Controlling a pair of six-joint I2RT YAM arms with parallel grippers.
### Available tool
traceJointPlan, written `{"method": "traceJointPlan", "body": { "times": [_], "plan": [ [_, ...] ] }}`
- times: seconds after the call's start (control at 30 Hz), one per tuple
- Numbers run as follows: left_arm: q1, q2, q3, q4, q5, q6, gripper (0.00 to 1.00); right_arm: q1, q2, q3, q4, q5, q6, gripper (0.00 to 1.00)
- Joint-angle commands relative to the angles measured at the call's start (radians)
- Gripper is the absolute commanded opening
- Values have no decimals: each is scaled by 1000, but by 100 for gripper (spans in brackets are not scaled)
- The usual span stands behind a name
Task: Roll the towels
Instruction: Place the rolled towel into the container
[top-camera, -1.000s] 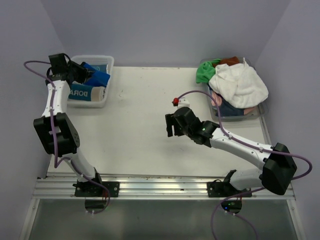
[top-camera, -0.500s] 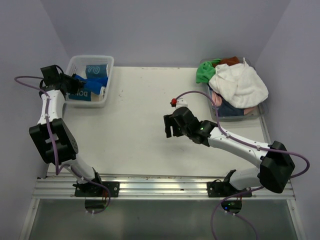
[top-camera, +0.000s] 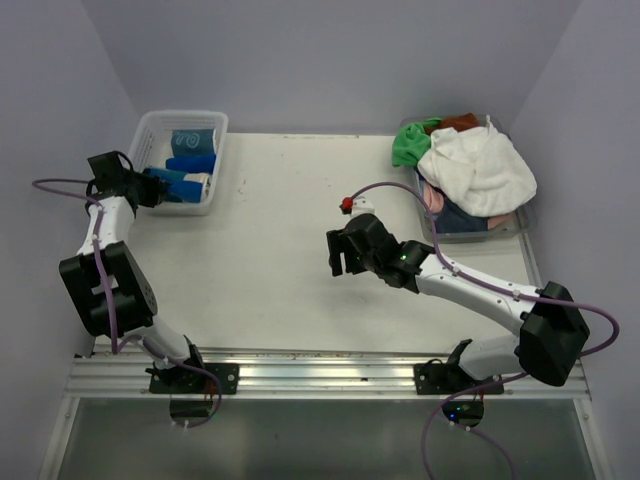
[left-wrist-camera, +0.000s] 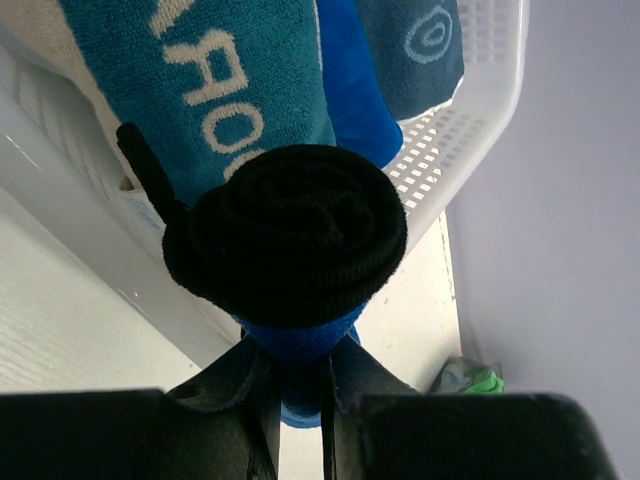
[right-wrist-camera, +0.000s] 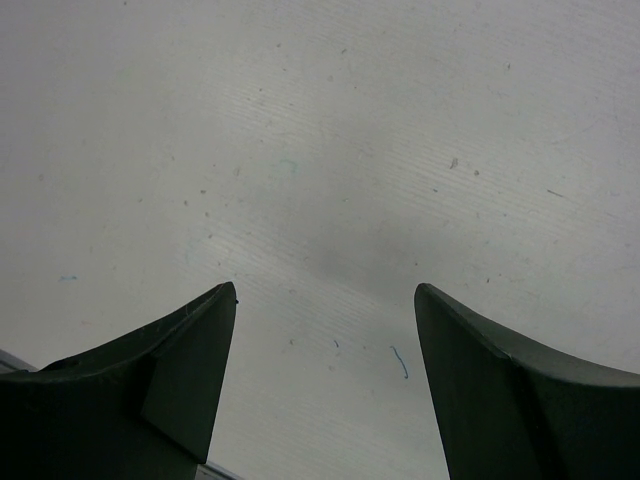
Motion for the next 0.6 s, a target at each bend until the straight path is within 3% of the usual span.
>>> {"method": "traceJointPlan", "body": {
  "times": [0.0, 0.23, 0.33, 0.57],
  "plan": [
    [9, -2, -24, 124, -47, -18, 18, -1, -13, 24, 29, -13, 13, 76],
    [11, 58, 42, 122, -24, 4, 18, -1, -8, 31, 29, -26, 13, 76],
    [11, 107, 102, 43, -24, 31, 18, -1, -8, 27, 29, -27, 15, 76],
    [12, 132, 67, -16, -27, 33, 23, -1, -10, 26, 29, -29, 19, 76]
  ]
}}
